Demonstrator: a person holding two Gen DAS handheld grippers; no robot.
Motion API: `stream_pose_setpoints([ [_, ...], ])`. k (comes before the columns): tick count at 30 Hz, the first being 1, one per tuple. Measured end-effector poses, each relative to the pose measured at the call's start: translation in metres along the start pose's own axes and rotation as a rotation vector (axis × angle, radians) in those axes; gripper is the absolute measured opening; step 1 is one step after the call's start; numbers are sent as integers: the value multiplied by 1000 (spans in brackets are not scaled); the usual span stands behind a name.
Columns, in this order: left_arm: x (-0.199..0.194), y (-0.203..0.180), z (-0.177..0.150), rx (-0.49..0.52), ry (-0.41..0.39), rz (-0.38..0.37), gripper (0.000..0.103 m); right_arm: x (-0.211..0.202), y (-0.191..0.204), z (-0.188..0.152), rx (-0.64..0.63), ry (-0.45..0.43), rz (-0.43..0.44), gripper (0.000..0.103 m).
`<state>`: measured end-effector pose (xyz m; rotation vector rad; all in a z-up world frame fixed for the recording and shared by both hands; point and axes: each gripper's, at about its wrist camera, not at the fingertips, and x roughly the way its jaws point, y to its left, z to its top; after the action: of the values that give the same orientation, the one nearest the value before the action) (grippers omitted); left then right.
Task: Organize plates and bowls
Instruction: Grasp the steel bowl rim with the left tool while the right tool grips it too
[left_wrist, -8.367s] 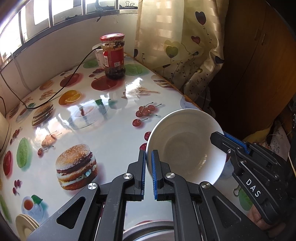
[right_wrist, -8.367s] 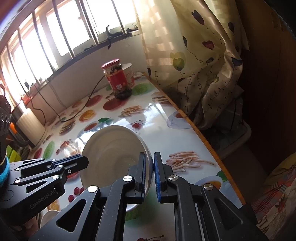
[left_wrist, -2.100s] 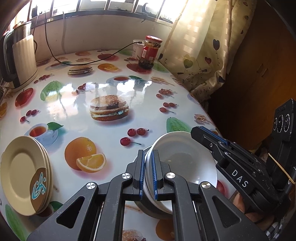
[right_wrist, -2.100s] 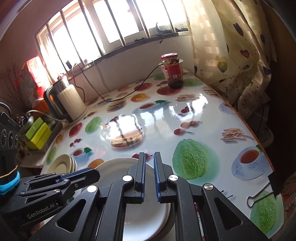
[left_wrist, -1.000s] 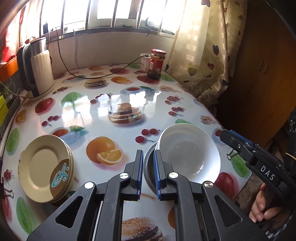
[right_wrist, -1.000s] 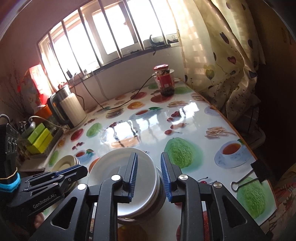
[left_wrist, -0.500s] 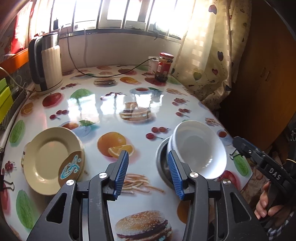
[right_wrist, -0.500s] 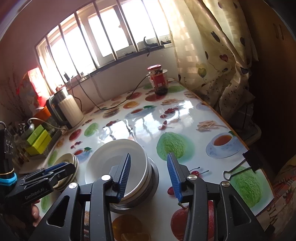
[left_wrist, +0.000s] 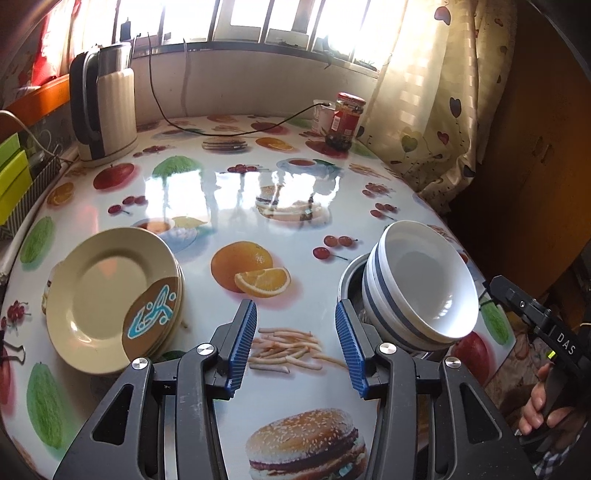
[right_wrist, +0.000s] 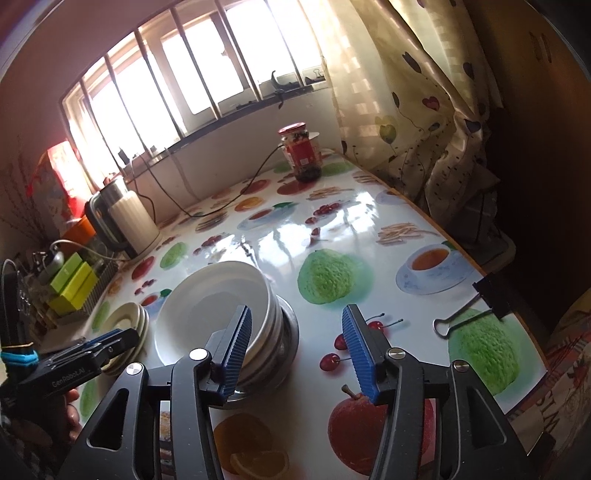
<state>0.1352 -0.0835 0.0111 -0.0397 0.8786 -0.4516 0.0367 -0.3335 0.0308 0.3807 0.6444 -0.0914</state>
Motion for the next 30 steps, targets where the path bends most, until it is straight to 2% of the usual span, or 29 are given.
stream_pose_setpoints([
  [5, 7, 3, -4, -10, 15, -15, 46, 3, -13, -6, 43, 8, 3, 62],
  [16, 24, 6, -8, -52, 57, -104, 46, 21, -26, -21, 85, 55, 4, 62],
  [20, 29, 6, -6, -58, 57, -90, 46, 30, -27, -25, 96, 75, 10, 62],
  [25, 35, 7, -5, -86, 69, -153, 46, 40, -28, -26, 106, 90, 25, 62],
  [30, 42, 9, -4, -100, 84, -171, 46, 47, -29, -27, 110, 105, 35, 62],
])
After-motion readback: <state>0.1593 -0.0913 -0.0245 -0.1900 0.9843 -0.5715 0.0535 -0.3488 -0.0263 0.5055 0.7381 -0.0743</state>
